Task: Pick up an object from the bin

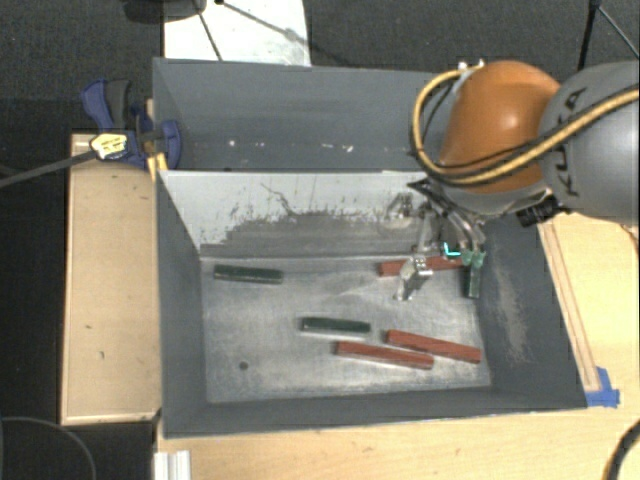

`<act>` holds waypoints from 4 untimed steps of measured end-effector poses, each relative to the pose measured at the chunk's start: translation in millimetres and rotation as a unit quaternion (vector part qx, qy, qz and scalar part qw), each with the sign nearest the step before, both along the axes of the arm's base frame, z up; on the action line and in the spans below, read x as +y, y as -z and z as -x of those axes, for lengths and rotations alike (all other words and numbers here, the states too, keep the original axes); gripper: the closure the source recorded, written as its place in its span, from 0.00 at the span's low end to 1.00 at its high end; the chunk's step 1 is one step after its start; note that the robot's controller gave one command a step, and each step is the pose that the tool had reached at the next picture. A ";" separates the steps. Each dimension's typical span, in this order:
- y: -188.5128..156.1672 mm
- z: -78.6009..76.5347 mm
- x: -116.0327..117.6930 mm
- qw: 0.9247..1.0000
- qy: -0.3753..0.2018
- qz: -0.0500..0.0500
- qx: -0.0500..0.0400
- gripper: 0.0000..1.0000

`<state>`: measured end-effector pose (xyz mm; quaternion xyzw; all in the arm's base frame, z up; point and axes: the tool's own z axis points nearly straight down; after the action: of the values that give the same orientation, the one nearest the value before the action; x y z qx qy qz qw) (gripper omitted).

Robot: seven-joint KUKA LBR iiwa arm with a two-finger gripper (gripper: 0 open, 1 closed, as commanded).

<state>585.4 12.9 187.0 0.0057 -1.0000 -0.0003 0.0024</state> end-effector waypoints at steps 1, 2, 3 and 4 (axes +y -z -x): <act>-4.5 -1.7 0.0 1.000 0.000 0.000 -0.004 0.00; 59.7 34.5 30.8 0.999 -0.040 0.000 -0.005 0.00; 57.8 64.2 57.0 0.999 -0.038 0.000 -0.001 0.00; 53.3 77.0 58.8 0.999 0.034 0.000 -0.004 0.00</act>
Offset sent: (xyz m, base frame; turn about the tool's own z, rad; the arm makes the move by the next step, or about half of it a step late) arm -0.0670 0.0578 -0.1170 -0.1728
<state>508.4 71.7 133.7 -0.0279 -0.9996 -0.0006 -0.0014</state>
